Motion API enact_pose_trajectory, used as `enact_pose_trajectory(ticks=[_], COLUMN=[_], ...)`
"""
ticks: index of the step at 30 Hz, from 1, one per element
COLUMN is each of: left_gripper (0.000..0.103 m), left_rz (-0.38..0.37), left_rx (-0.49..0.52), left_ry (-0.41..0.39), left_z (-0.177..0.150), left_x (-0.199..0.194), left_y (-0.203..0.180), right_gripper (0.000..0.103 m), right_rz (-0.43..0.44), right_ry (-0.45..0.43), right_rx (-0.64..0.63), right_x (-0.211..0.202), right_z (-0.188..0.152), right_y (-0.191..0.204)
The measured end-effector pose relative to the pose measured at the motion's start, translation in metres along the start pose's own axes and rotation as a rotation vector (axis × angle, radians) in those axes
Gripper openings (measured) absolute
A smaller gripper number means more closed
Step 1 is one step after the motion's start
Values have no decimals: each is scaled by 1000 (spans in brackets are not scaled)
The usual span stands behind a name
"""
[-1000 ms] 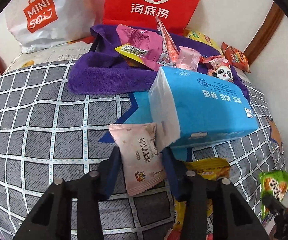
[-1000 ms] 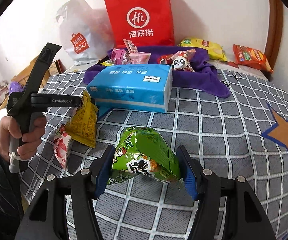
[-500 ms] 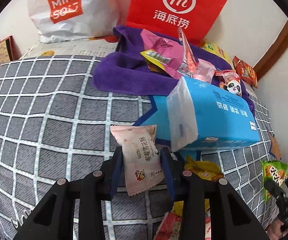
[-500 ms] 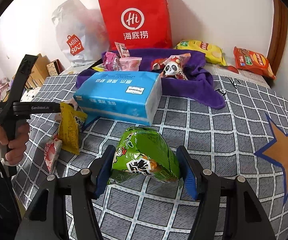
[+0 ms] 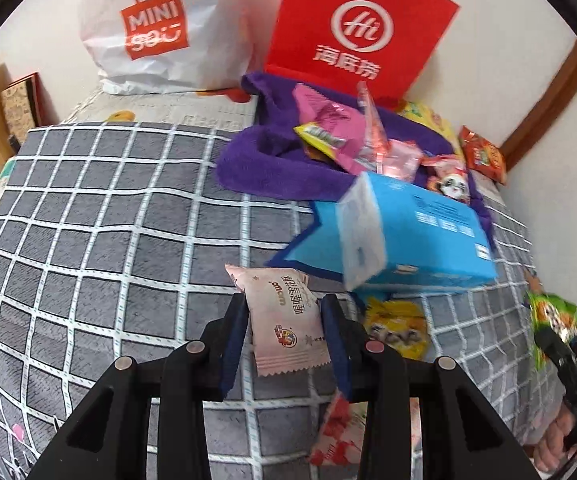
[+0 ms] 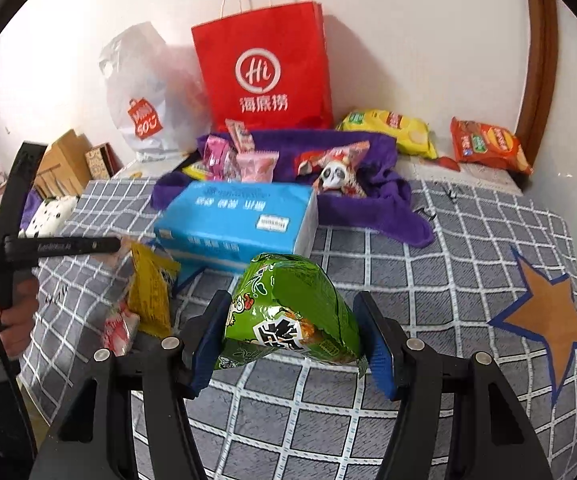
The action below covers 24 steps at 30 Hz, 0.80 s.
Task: Organize snacks
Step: 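Carry the green bag and white wrapper toward the purple towel with both tools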
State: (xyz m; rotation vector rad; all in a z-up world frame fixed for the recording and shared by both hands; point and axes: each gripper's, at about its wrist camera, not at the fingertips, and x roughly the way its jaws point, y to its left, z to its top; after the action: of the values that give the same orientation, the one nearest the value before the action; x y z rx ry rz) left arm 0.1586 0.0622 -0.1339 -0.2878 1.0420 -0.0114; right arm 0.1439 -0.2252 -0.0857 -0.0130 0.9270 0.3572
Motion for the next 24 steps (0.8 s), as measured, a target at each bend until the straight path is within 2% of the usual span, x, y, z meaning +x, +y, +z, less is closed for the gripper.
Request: enact_pose_trajectory(ticks=[12, 18, 24], left_gripper=[36, 36, 36], left_rz=[-112, -177, -193], left_rx=[105, 172, 227], left_ry=[-31, -48, -73], left_z=[4, 24, 44], left_x=[-34, -47, -56], left_y=[-21, -40, -58], right_gripper=[62, 62, 62], right_rz=[-57, -61, -88], right_ry=[-52, -46, -70], right_rx=[54, 100, 79], right_x=[-13, -7, -7], right_z=[24, 41, 68], right_y=[14, 19, 28])
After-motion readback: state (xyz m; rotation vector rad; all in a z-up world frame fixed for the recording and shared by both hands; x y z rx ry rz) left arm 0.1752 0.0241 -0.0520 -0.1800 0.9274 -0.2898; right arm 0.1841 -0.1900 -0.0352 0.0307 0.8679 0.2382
